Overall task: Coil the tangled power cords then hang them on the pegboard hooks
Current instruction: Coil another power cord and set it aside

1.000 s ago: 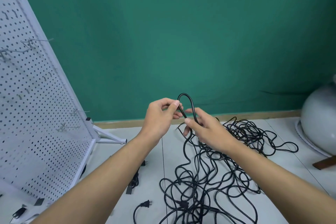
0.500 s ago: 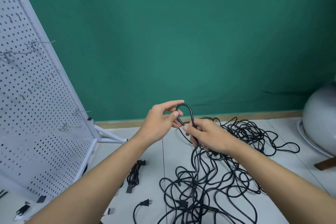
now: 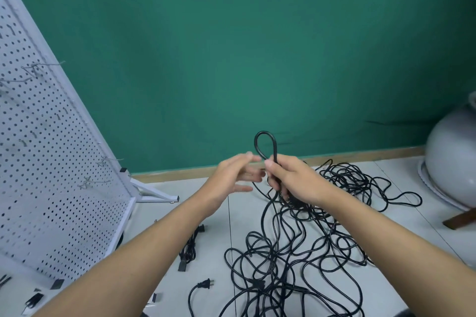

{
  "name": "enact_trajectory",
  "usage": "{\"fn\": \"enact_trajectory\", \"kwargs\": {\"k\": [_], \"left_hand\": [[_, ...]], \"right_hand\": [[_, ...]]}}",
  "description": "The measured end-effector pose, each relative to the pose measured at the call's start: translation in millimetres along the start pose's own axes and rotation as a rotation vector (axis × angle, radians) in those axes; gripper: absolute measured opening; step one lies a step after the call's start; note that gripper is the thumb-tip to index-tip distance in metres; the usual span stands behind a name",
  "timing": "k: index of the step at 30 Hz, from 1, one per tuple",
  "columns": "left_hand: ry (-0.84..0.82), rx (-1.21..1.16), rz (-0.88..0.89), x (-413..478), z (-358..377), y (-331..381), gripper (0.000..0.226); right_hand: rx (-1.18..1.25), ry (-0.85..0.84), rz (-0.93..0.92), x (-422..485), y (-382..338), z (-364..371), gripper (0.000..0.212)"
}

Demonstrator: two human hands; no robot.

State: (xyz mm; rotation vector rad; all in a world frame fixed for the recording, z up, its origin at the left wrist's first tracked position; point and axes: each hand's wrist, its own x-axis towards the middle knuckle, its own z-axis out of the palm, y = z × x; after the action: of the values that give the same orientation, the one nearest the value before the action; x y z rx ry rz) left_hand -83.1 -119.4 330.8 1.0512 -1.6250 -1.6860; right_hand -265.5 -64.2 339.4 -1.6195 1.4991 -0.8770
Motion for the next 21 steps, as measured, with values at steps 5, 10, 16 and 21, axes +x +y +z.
{"fn": "enact_trajectory", "kwargs": {"k": [5,10,16,21], "left_hand": [[-0.281,0.576,-0.083,-0.3,-7.5,-38.9,0.025],[-0.329,0.578,-0.108,1.0,-8.4,-60.8,0.009],[-0.249,0.494,-0.083,5.7,-13.7,-50.9,0.006],[-0.299,0.510,-0.059,4.4,-12.6,-55.1,0.021]], "right_hand": [[0.196,0.121,0.024,-0.6,-4.0,-9.7,0.034],[0.284,0.157,0.059,-1.2,-4.5,-12.4,0.034],[0.284,0.235,0.083,2.1,-1.1,-9.6,0.034],[0.417,0.236,0.081,5.6,3.5,-7.3,0.032]]}}
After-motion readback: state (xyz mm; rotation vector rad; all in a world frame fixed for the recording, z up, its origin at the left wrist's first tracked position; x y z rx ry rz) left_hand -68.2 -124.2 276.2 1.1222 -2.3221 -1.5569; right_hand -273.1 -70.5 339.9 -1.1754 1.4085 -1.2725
